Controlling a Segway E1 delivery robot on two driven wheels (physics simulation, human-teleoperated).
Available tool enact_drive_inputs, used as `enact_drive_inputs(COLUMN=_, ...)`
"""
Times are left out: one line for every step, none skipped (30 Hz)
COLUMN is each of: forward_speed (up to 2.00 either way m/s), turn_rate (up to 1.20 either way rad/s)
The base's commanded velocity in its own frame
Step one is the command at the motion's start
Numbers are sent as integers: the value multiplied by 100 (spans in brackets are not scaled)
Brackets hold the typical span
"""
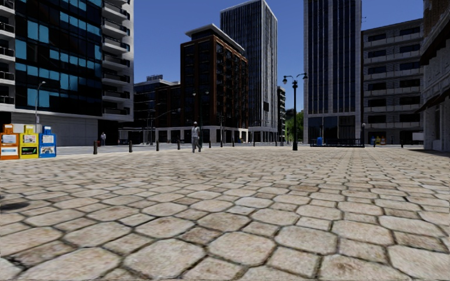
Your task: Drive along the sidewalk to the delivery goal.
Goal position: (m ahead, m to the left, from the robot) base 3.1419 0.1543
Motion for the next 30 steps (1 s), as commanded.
enact_drive_inputs(forward_speed=200, turn_rate=0)
enact_drive_inputs(forward_speed=200, turn_rate=0)
enact_drive_inputs(forward_speed=200, turn_rate=0)
enact_drive_inputs(forward_speed=200, turn_rate=0)
enact_drive_inputs(forward_speed=200, turn_rate=0)
enact_drive_inputs(forward_speed=200, turn_rate=0)
enact_drive_inputs(forward_speed=200, turn_rate=0)
enact_drive_inputs(forward_speed=200, turn_rate=0)
enact_drive_inputs(forward_speed=200, turn_rate=0)
enact_drive_inputs(forward_speed=200, turn_rate=0)
enact_drive_inputs(forward_speed=200, turn_rate=0)
enact_drive_inputs(forward_speed=200, turn_rate=0)
enact_drive_inputs(forward_speed=200, turn_rate=0)
enact_drive_inputs(forward_speed=200, turn_rate=0)
enact_drive_inputs(forward_speed=200, turn_rate=0)
enact_drive_inputs(forward_speed=200, turn_rate=0)
enact_drive_inputs(forward_speed=200, turn_rate=0)
enact_drive_inputs(forward_speed=200, turn_rate=0)
enact_drive_inputs(forward_speed=200, turn_rate=0)
enact_drive_inputs(forward_speed=200, turn_rate=0)
enact_drive_inputs(forward_speed=200, turn_rate=0)
enact_drive_inputs(forward_speed=200, turn_rate=0)
enact_drive_inputs(forward_speed=200, turn_rate=0)
enact_drive_inputs(forward_speed=200, turn_rate=0)
enact_drive_inputs(forward_speed=200, turn_rate=0)
enact_drive_inputs(forward_speed=200, turn_rate=0)
enact_drive_inputs(forward_speed=200, turn_rate=0)
enact_drive_inputs(forward_speed=200, turn_rate=0)
enact_drive_inputs(forward_speed=200, turn_rate=0)
enact_drive_inputs(forward_speed=200, turn_rate=0)
